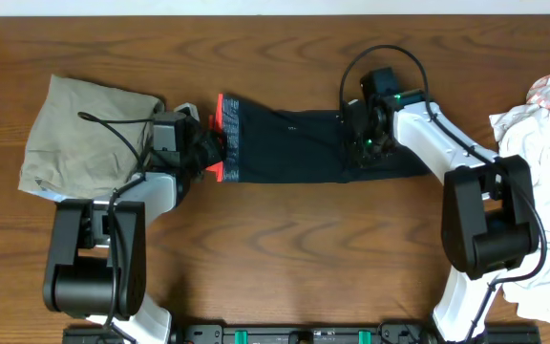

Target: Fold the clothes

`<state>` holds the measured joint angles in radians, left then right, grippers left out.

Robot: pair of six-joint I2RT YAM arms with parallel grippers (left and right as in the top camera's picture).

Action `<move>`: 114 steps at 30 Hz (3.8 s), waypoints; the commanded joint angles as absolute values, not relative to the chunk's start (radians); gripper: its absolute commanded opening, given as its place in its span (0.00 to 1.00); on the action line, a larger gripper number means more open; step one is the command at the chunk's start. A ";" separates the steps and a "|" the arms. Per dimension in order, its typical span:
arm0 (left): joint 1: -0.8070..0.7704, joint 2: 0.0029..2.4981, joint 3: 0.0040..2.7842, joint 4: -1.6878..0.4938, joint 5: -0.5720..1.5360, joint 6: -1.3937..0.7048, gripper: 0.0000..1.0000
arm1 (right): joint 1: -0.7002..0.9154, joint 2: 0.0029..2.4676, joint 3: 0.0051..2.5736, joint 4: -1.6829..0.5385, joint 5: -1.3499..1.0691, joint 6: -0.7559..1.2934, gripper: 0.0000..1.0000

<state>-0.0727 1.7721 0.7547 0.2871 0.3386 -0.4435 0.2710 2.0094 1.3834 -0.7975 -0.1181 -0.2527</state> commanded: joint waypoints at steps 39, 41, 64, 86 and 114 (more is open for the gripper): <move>-0.068 1.780 0.778 0.251 0.355 -0.422 0.45 | 0.373 1.982 1.414 -0.823 0.049 -0.090 0.52; -0.068 1.780 0.778 0.247 0.355 -0.422 0.45 | 0.373 1.982 1.412 -0.823 0.057 -0.083 0.48; -0.068 1.780 0.778 0.205 0.355 -0.423 0.45 | 0.377 1.983 1.372 -0.804 0.043 -0.056 0.50; -0.068 1.780 0.778 0.195 0.355 -0.422 0.45 | 0.445 1.980 1.488 -0.820 0.072 -0.041 0.01; -0.068 1.780 0.777 0.189 0.355 -0.422 0.53 | 0.440 1.964 1.522 -0.913 0.187 -0.057 0.43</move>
<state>-0.0731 1.7721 0.7700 0.1917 0.3431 -0.4339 0.4591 1.9999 1.4811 -0.9134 0.1398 -0.0456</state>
